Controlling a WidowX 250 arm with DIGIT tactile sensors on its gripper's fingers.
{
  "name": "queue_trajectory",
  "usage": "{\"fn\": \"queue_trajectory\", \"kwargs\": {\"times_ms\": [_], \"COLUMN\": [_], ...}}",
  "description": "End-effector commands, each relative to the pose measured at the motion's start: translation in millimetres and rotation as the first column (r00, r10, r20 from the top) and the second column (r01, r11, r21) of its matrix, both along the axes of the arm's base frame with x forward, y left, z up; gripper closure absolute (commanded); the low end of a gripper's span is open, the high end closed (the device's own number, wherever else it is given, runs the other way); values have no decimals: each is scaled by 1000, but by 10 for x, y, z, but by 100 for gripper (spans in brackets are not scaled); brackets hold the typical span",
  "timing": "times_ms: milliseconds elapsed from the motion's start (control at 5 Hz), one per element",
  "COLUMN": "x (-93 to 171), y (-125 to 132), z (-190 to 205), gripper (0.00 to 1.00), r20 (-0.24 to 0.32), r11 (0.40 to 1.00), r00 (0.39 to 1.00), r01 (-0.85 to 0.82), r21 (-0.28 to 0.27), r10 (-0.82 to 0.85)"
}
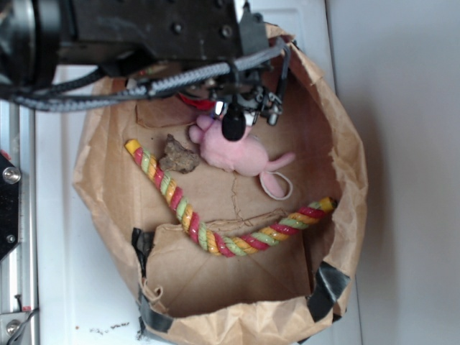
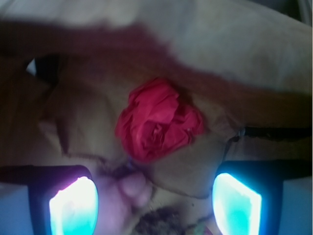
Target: Grab the red paper.
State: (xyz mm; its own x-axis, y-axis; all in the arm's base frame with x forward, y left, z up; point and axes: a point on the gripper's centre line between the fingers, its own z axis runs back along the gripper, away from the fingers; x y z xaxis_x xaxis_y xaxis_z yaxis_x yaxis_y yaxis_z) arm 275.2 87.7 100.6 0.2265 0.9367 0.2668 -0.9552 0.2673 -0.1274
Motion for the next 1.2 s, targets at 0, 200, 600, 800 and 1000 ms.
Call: {"fn": "queue_trajectory", "kwargs": {"times_ms": [0,200,600,800,1000], "x": [58,98,198,150,139], "y": [10,15,-53,-73,-54], "z": [127,98,53,-10,-18], "gripper": [0,0,0,0,0], "r20": [91,102,114,103,103], "r11": [999,1000,1000,999,998], "r00": [996,995,993,995,994], "r01": [-31,-13,-9,-19,-35], "r21": [39,28,23,40,43], "r10": [27,10,6,14,30]}}
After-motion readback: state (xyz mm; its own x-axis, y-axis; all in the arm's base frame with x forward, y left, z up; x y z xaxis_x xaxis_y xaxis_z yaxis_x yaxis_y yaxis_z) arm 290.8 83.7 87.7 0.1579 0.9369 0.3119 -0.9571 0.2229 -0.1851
